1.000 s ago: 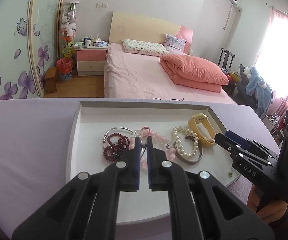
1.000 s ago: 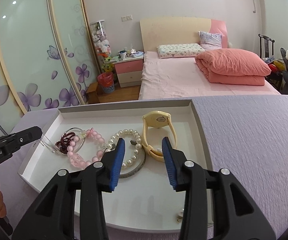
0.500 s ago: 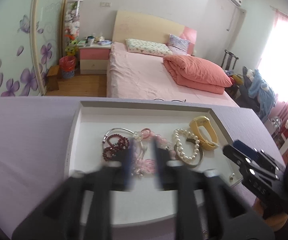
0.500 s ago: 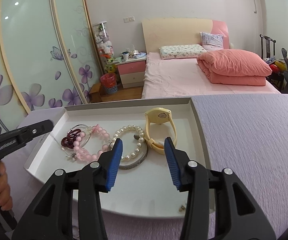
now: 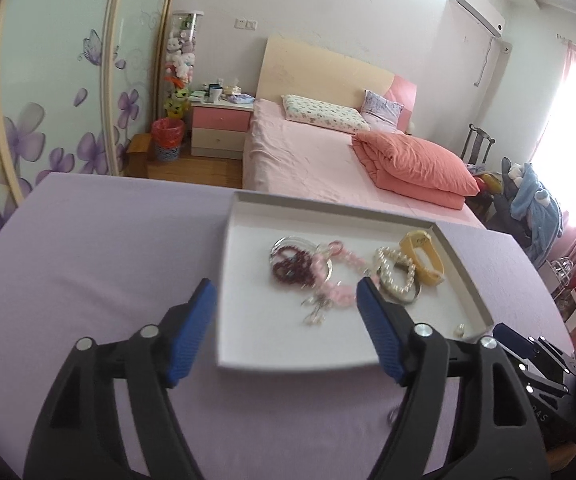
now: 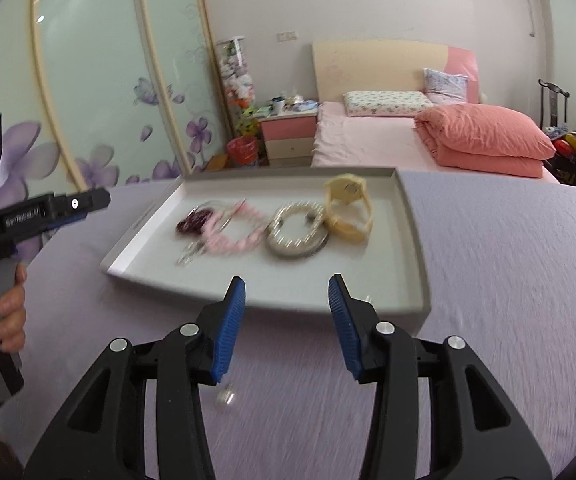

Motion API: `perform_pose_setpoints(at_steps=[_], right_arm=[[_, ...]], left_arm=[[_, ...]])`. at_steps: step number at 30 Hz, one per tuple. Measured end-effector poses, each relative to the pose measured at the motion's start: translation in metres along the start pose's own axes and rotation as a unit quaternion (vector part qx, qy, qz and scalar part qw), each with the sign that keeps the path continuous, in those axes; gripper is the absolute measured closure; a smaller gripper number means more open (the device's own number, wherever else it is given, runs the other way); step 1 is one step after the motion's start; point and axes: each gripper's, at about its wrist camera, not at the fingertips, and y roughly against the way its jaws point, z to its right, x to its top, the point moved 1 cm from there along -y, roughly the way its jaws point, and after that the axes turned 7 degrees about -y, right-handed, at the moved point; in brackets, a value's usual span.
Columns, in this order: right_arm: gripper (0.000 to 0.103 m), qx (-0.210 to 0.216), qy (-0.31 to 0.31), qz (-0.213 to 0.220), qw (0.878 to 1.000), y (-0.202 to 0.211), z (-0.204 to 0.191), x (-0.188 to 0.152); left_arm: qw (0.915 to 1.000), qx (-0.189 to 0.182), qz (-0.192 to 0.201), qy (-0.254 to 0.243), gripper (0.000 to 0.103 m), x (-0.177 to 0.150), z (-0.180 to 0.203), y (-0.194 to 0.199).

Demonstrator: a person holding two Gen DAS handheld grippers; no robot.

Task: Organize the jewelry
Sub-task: 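Withdraw both open tools from the tray toward the ring, then grasp the other pearl earring with the right tool while the left tool grasps the silver ring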

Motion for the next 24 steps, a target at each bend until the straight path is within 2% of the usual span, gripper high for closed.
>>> perform_pose_setpoints(at_steps=[9,16,24], right_arm=[[0.058,0.004,0.024,-0.049,0.998,0.005,-0.021,-0.045],[0.059,-0.011,0.023,-0.07,0.997,-0.003,-0.026,-0.053],[0.067,-0.025,0.024,-0.101,0.994,-0.018,-0.03,-0.056]], left_arm=[[0.9998,0.011,0.01,-0.013,0.014,-0.047,-0.014,0.051],[0.9998,0.004,0.009,-0.015,0.01,-0.072,-0.014,0.071],[0.9999,-0.008,0.003,-0.008,0.009,-0.093,-0.012,0.076]])
